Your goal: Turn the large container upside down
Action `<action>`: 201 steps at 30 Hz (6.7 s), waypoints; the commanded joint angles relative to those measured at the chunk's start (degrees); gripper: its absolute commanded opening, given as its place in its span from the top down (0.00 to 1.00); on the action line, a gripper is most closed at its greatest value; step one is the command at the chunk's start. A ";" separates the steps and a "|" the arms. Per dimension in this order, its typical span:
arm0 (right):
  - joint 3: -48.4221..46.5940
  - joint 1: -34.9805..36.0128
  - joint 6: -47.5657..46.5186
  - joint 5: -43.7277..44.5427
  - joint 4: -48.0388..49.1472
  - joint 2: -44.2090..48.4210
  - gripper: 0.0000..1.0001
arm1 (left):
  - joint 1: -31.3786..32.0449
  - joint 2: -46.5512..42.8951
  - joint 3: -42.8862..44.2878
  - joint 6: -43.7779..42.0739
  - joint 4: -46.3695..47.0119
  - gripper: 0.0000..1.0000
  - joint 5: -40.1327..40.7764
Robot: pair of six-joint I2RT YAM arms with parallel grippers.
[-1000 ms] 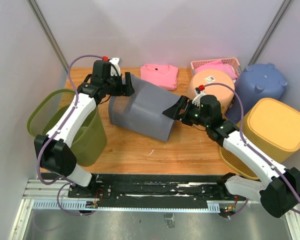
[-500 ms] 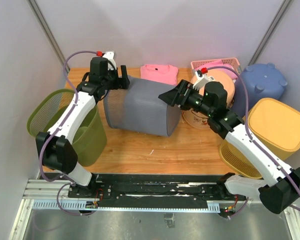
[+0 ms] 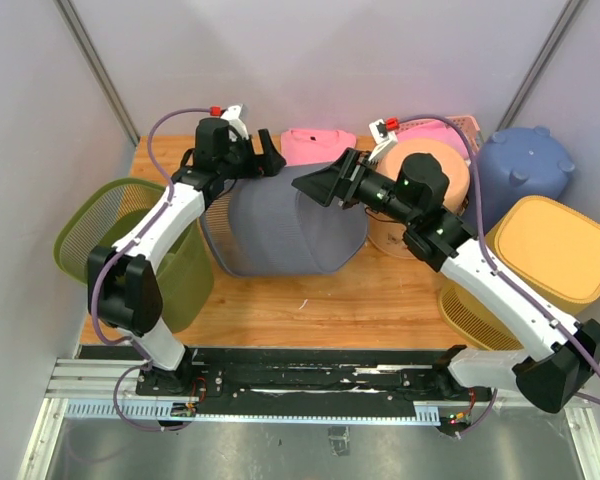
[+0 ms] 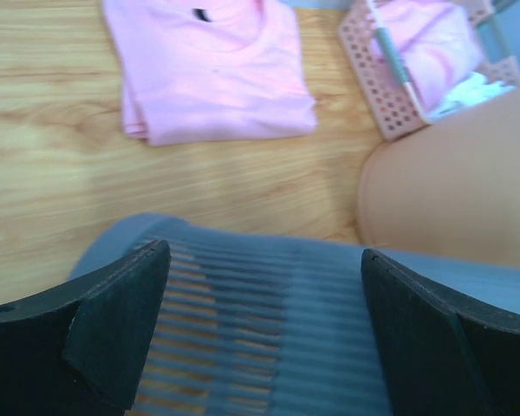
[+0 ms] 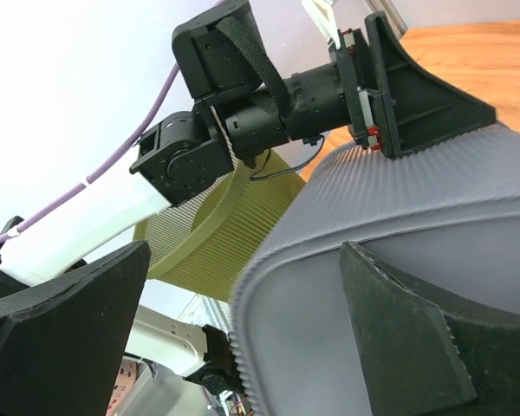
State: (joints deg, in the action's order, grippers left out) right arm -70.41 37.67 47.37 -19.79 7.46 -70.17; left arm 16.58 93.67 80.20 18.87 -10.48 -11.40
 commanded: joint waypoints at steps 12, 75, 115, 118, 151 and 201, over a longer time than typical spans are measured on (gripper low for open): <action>-3.61 2.69 -2.74 -0.48 2.21 -8.18 0.07 | 2.66 9.35 7.74 1.46 -3.86 0.01 -9.06; 6.95 2.50 -27.10 36.87 -30.84 15.63 0.03 | 18.92 -18.78 -0.58 0.99 -31.91 0.34 48.20; 9.66 2.57 -26.56 36.85 -31.18 18.86 0.03 | 6.69 -8.06 2.08 -10.16 -13.21 0.11 34.55; 10.39 2.55 -26.21 36.83 -31.44 19.94 0.03 | 5.35 -2.96 7.56 -11.46 -12.92 0.09 33.82; 8.85 2.57 -27.28 34.04 -29.77 17.45 0.02 | 10.93 -34.89 -2.56 9.99 -53.42 0.13 40.41; 0.93 -0.93 -34.33 46.19 -40.64 21.45 0.01 | 4.25 -36.27 -26.44 40.45 3.34 0.94 -21.57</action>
State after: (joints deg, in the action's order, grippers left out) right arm -69.84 37.80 10.72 29.39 -31.75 -48.97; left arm 23.73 59.44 56.53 60.77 -9.06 -29.21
